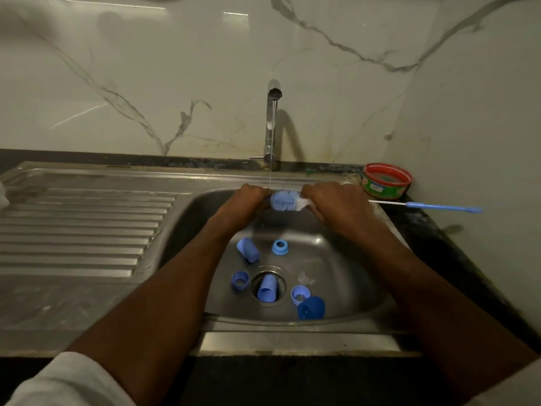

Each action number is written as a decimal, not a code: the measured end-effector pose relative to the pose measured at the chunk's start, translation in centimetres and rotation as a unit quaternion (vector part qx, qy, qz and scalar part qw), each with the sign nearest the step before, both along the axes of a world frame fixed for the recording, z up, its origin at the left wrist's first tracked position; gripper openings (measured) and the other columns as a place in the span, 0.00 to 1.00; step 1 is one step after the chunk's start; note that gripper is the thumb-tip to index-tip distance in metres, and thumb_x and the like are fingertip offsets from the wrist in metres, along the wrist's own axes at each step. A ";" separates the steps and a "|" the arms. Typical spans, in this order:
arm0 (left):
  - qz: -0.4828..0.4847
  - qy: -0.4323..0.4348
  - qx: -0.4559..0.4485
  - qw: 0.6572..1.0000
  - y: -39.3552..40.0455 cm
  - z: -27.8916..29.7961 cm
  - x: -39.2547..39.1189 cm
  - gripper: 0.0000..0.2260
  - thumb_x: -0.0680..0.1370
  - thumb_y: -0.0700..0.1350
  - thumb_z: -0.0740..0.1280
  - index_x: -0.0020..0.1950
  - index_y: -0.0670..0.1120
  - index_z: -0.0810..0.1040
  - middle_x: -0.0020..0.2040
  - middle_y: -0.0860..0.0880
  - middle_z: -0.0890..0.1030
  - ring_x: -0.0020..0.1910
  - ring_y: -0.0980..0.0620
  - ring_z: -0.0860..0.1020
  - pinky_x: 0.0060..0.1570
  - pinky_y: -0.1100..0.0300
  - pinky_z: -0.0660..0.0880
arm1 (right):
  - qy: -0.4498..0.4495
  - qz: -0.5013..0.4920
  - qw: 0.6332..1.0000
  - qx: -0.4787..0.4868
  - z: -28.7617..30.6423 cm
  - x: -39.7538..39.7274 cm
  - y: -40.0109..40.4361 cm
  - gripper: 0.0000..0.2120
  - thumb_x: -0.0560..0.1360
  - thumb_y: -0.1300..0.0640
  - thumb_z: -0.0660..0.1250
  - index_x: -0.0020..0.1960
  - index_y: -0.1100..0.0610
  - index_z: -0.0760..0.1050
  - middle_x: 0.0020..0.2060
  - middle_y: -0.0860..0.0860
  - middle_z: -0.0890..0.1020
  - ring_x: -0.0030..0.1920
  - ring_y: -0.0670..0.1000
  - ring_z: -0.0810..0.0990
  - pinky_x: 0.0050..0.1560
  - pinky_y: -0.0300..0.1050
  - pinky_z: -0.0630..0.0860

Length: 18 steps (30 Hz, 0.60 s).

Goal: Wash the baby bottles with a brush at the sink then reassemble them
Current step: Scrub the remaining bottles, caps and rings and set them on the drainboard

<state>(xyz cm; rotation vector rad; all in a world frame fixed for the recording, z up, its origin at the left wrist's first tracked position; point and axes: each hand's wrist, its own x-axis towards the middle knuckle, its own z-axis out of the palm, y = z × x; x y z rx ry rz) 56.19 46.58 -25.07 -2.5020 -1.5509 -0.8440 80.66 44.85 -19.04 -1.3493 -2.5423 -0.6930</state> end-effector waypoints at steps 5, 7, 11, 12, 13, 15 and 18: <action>-0.016 0.002 0.051 0.999 -0.3 0.0 -1.1 0.11 0.80 0.46 0.70 0.62 0.46 0.81 0.57 0.45 0.84 0.56 0.49 0.82 0.57 0.61 0.74 | 0.310 -0.101 0.898 -0.295 0.5 -1.2 -0.7 0.13 0.80 0.45 0.66 0.58 0.52 0.80 0.35 0.48 0.86 0.36 0.48 0.82 0.39 0.44 0.76; -0.039 0.000 0.076 0.996 -0.6 0.2 -1.0 0.12 0.79 0.43 0.71 0.62 0.45 0.81 0.57 0.44 0.84 0.56 0.48 0.82 0.57 0.58 0.76 | 0.468 -0.193 0.710 -0.490 2.3 -1.0 -1.1 0.13 0.78 0.50 0.71 0.55 0.58 0.80 0.29 0.48 0.84 0.28 0.46 0.75 0.28 0.37 0.67; -0.033 -0.024 0.085 0.996 -0.6 0.7 0.0 0.14 0.78 0.42 0.72 0.64 0.43 0.80 0.57 0.43 0.84 0.55 0.47 0.83 0.57 0.60 0.74 | 0.481 -0.166 0.724 -0.466 2.1 -0.4 -0.9 0.16 0.80 0.50 0.69 0.60 0.61 0.79 0.37 0.52 0.86 0.28 0.50 0.79 0.25 0.39 0.71; -0.022 -0.023 0.065 0.997 -0.4 0.5 0.2 0.14 0.79 0.43 0.72 0.65 0.43 0.79 0.58 0.43 0.84 0.57 0.47 0.82 0.58 0.59 0.74 | 0.408 -0.148 0.828 -0.355 1.6 -0.3 -0.7 0.19 0.79 0.46 0.69 0.63 0.58 0.77 0.44 0.54 0.87 0.37 0.53 0.84 0.33 0.44 0.77; -0.014 -0.022 0.042 0.999 -0.3 0.2 0.3 0.15 0.79 0.43 0.71 0.65 0.44 0.79 0.59 0.43 0.83 0.58 0.47 0.81 0.59 0.57 0.75 | 0.297 -0.118 0.919 -0.231 0.7 -0.3 -0.6 0.24 0.77 0.40 0.69 0.67 0.53 0.73 0.52 0.54 0.85 0.47 0.55 0.84 0.44 0.49 0.80; -0.007 -0.036 0.005 0.999 -0.1 -0.4 0.0 0.14 0.80 0.43 0.70 0.66 0.44 0.78 0.61 0.43 0.82 0.59 0.47 0.81 0.60 0.57 0.74 | 0.127 -0.043 0.986 -0.095 -0.7 -0.2 -0.1 0.34 0.73 0.34 0.70 0.73 0.46 0.65 0.65 0.52 0.77 0.59 0.56 0.79 0.56 0.54 0.77; -0.010 -0.063 -0.020 0.998 0.0 -0.6 -0.3 0.14 0.81 0.44 0.68 0.67 0.44 0.76 0.62 0.43 0.82 0.60 0.48 0.80 0.60 0.62 0.70 | 0.020 -0.013 0.998 -0.053 -1.6 -0.3 0.2 0.28 0.76 0.39 0.69 0.72 0.44 0.65 0.65 0.51 0.75 0.56 0.55 0.80 0.52 0.54 0.78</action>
